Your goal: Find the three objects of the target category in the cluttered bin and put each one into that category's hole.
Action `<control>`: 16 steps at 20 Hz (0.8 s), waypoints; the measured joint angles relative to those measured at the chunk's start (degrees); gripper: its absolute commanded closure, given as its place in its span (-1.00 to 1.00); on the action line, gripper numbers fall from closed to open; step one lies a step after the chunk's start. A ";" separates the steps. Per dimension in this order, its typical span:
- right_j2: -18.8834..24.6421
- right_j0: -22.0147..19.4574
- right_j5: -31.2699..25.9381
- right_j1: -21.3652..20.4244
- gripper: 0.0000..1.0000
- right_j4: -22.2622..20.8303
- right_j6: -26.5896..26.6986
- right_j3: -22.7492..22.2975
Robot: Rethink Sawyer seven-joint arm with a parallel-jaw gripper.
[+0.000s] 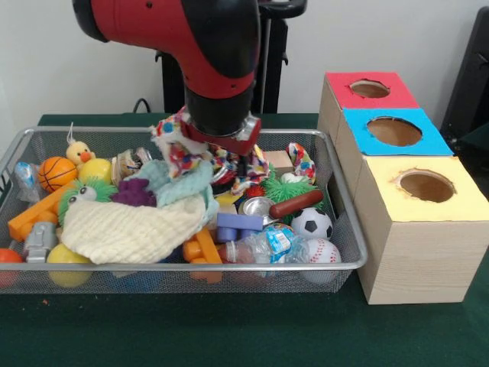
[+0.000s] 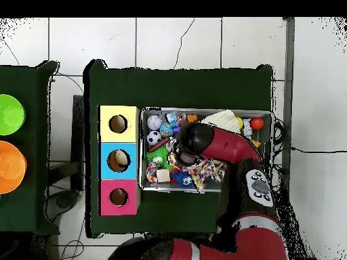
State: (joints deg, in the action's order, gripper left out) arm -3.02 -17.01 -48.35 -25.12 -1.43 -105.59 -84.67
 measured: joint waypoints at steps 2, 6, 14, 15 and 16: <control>0.04 -0.98 -0.01 -0.30 -1.00 -1.73 0.00 -0.01; 0.73 -4.98 -0.02 -1.25 -1.00 -5.14 0.01 -0.02; 2.70 -10.74 -0.04 -1.78 -1.00 -8.48 0.01 -0.02; 2.94 -10.99 -0.04 -1.79 -1.00 -8.94 0.01 -0.02; 3.10 -11.08 -0.05 -1.80 -1.00 -9.22 0.01 -0.02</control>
State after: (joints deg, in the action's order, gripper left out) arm 0.08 -28.09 -48.40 -26.92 -10.66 -105.58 -84.69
